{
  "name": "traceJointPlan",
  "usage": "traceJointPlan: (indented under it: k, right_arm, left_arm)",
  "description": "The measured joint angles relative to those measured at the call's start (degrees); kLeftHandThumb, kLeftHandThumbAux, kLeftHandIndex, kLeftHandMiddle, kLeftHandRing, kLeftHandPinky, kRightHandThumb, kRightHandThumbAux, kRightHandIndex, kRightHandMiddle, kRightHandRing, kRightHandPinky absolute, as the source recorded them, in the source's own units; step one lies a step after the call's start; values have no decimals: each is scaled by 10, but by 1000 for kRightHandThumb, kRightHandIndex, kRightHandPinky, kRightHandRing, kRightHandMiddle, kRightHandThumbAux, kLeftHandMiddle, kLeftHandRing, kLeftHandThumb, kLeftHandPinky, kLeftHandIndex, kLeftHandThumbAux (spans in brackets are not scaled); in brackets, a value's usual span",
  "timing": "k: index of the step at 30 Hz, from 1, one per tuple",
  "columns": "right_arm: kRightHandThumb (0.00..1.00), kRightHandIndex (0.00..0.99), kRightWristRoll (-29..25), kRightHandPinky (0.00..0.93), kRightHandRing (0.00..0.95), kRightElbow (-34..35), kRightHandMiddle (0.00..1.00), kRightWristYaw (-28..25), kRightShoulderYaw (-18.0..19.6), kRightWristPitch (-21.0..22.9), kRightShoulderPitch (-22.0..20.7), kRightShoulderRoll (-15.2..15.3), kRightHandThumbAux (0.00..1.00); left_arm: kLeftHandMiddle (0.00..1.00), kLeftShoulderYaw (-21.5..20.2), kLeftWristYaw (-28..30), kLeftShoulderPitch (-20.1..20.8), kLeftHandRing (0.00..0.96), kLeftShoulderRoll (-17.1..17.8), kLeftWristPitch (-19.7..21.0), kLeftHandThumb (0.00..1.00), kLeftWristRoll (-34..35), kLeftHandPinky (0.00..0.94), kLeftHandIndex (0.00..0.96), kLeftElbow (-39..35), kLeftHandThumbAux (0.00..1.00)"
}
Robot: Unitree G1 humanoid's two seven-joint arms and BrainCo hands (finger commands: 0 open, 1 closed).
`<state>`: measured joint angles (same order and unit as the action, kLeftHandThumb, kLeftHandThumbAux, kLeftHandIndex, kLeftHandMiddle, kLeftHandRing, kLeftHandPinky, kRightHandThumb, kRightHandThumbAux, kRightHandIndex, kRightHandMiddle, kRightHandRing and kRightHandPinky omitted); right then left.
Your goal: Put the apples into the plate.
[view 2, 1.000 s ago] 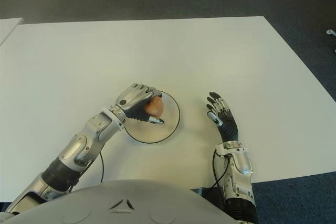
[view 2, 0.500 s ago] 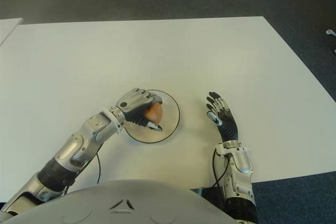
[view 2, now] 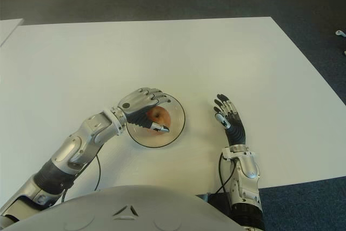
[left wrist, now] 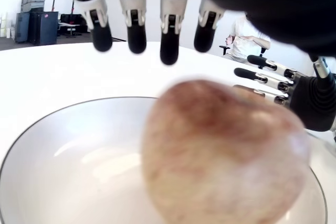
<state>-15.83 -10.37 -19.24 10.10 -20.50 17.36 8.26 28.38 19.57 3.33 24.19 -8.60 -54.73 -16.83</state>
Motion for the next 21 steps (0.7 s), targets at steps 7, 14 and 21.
traceJointPlan:
  k: [7,14,21]
  right_arm:
    - [192,97,0,104,80,-2,97,-1,0,0,-2,0,525]
    - [196,98,0,104,78,-4,97,-1,0,0,-4,0,526]
    - [203,100,0,105,78,-4,98,-2,0,0,-5,0,528]
  left_arm:
    - [0,-6,-6,0,0,0,-7,142,2,0,0,0,129]
    - [0,-7,-27,0,0,0,-17,135,1,0,0,1,117]
    - [0,-9,-29,0,0,0,-20,149,1,0,0,1,118]
